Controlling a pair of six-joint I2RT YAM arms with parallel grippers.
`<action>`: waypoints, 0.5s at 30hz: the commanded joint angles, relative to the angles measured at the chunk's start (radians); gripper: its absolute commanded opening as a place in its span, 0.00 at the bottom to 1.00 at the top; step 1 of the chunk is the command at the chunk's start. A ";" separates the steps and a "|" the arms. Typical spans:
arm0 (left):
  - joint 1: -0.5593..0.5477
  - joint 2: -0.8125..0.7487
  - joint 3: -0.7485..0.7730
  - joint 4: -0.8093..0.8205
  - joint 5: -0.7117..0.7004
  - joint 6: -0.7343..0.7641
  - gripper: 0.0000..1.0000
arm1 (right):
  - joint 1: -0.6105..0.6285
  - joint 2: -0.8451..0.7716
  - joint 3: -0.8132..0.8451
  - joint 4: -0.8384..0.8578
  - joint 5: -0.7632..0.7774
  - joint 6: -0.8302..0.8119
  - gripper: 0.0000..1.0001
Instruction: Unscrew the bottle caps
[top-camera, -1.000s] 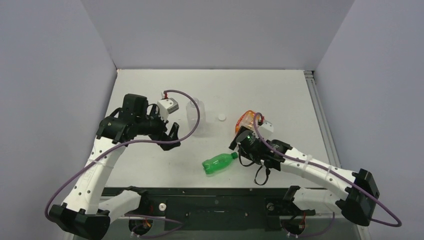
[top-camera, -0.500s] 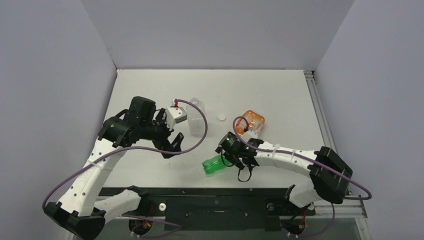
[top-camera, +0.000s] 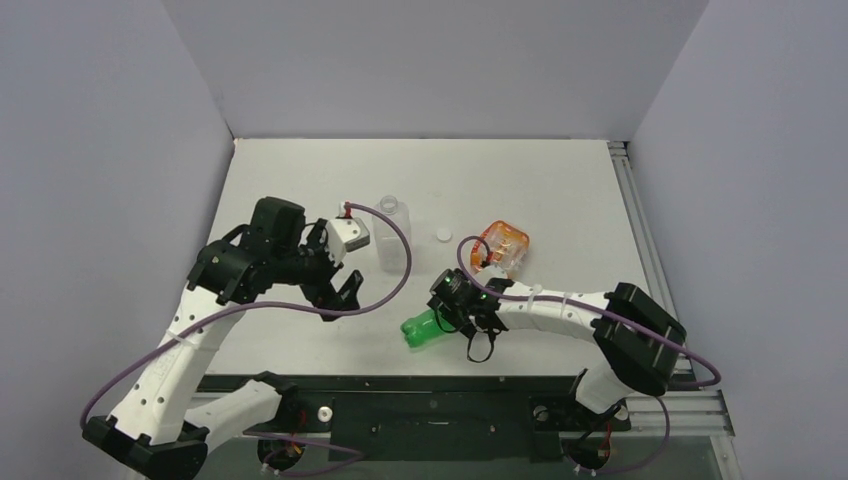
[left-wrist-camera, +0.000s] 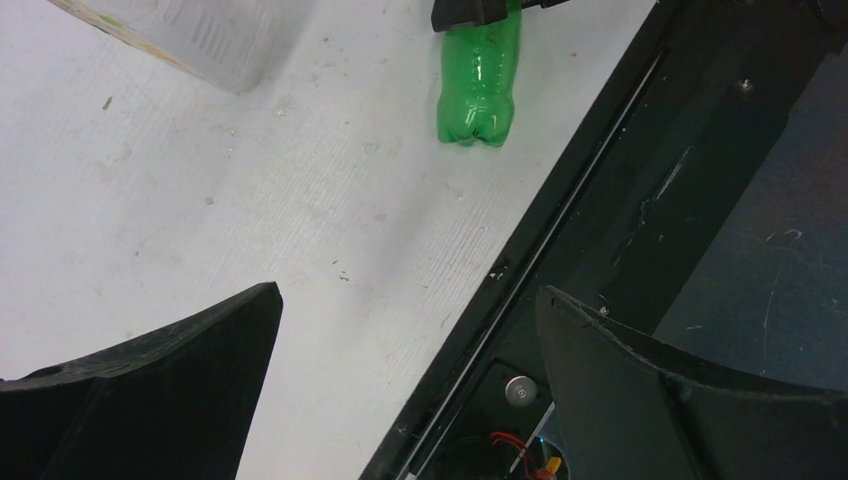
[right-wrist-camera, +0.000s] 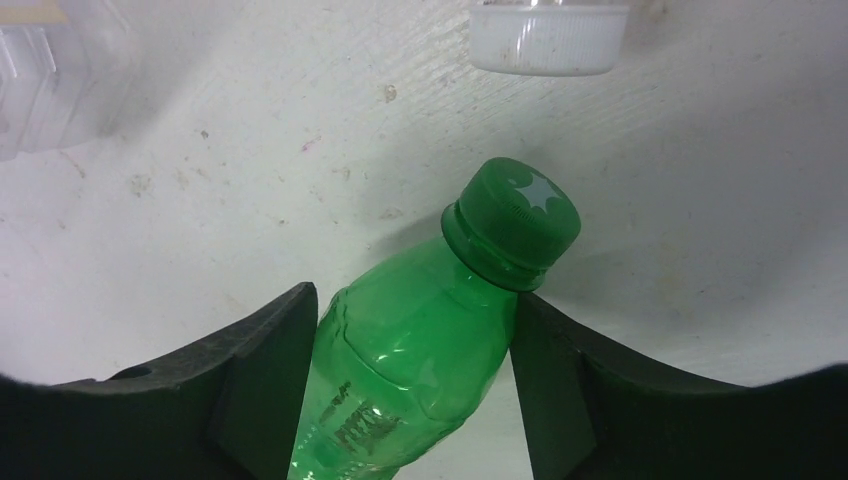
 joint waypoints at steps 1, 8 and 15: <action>-0.006 -0.042 -0.018 0.035 0.046 0.008 0.96 | 0.000 0.023 0.020 0.041 0.032 0.013 0.53; -0.009 -0.222 -0.211 0.234 0.033 0.007 0.97 | 0.004 -0.016 0.029 0.032 0.082 0.001 0.30; -0.012 -0.271 -0.201 0.325 0.088 -0.046 0.97 | 0.085 -0.110 0.264 -0.086 0.354 -0.223 0.21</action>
